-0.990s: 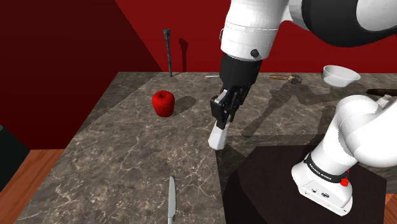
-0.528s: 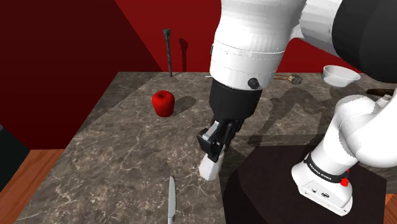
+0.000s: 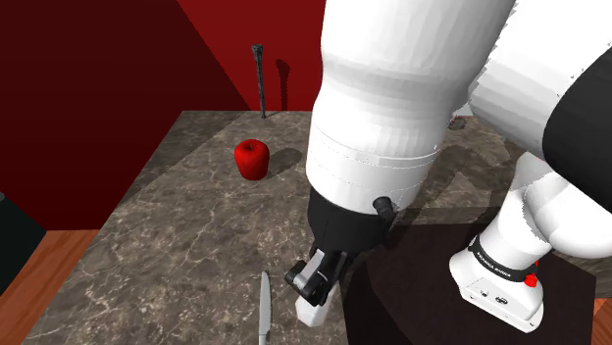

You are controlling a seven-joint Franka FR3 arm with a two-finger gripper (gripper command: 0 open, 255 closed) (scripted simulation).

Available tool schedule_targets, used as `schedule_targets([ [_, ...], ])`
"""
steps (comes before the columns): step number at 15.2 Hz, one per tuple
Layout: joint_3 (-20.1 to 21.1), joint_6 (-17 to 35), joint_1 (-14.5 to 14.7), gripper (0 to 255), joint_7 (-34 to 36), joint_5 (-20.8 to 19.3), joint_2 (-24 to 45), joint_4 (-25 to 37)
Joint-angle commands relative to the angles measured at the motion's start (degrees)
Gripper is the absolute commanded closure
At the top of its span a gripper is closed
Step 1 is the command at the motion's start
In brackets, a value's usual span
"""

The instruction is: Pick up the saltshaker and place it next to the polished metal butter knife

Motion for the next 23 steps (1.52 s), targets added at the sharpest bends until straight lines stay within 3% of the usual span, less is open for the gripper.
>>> schedule_targets([
  [1,0.4,1.7,0.0,255,0.1,-0.1,0.4,-1.2],
  [23,4.0,19.5,-0.3,255,1.8,-2.2,7.1,-13.1],
])
